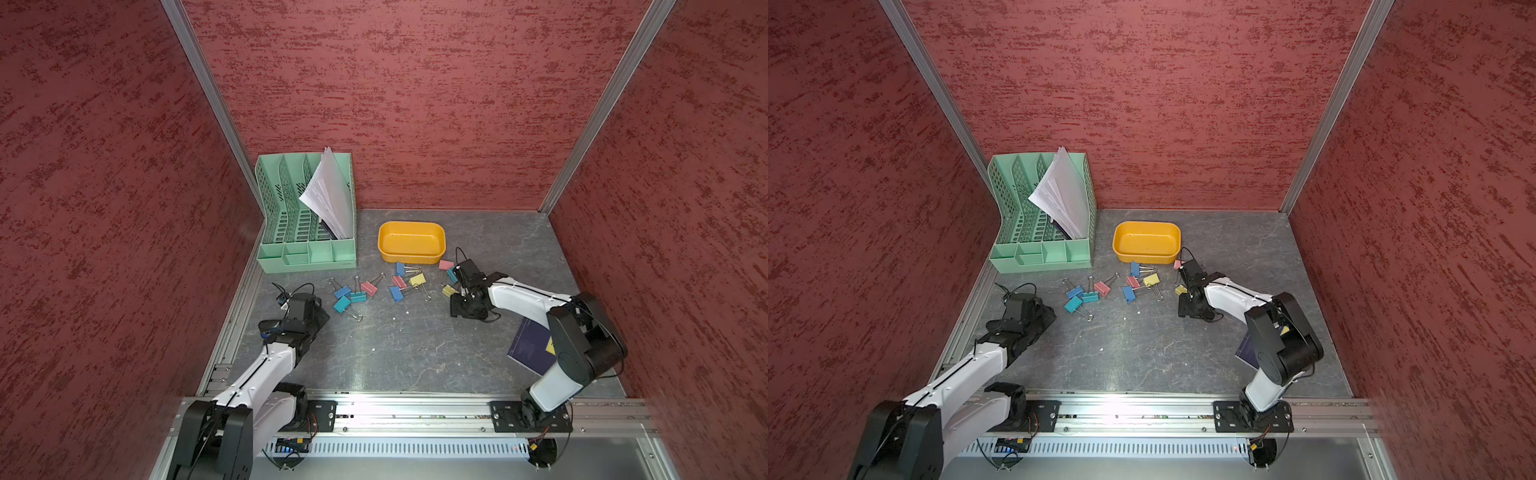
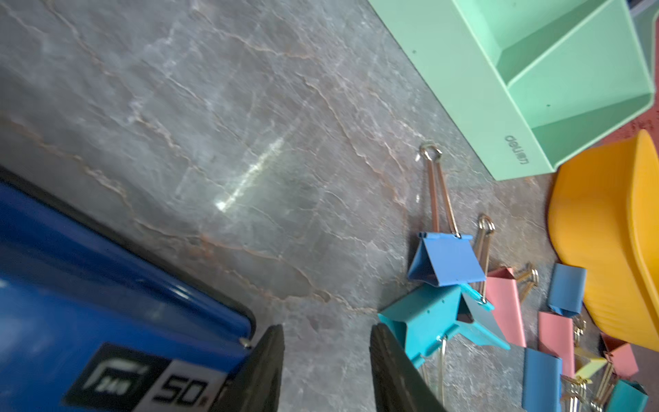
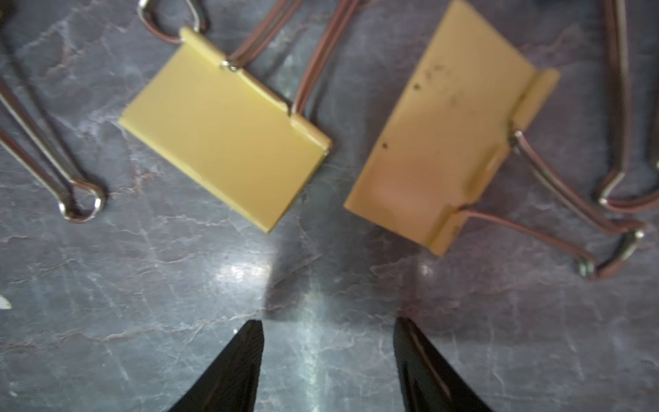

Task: Put the binder clips in the storage box
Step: Move the distractor to the center of the board, then pick up the storage box at the center of the board.

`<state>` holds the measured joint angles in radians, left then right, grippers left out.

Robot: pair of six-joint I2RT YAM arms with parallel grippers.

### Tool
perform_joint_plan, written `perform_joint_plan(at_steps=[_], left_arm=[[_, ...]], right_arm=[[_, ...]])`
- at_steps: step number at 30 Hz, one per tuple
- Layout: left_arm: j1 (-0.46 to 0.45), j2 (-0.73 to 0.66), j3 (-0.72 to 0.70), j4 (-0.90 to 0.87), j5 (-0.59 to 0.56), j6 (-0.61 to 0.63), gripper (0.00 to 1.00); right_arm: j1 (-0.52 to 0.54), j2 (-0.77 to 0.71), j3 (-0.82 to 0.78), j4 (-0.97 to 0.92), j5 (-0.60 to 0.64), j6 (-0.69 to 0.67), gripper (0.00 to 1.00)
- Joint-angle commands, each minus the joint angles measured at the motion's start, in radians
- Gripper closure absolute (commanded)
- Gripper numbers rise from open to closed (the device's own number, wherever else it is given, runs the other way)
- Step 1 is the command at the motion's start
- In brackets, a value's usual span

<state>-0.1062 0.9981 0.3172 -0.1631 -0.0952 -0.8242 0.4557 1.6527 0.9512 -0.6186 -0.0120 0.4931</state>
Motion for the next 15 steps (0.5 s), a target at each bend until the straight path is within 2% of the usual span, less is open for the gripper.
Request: perform_joint_plan(at_steps=[1, 3, 7, 11, 15], left_arm=[[0.009, -0.02, 0.056, -0.019, 0.042, 0.062, 0.38], [-0.009, 0.001, 0.123, -0.009, 0.078, 0.086, 0.31], [-0.124, 0.139, 0.331, 0.036, 0.126, 0.155, 0.21], [-0.228, 0.427, 0.65, 0.018, 0.222, 0.255, 0.18], [-0.236, 0.686, 0.91, -0.057, 0.189, 0.302, 0.2]], right_arm=[[0.006, -0.017, 0.072, -0.005, 0.005, -0.005, 0.35], [0.005, 0.006, 0.152, -0.04, 0.009, -0.03, 0.35], [-0.01, 0.112, 0.403, -0.13, 0.004, -0.075, 0.34], [-0.074, 0.272, 0.654, -0.198, -0.023, -0.095, 0.34], [-0.12, 0.424, 0.824, -0.223, -0.042, -0.108, 0.34]])
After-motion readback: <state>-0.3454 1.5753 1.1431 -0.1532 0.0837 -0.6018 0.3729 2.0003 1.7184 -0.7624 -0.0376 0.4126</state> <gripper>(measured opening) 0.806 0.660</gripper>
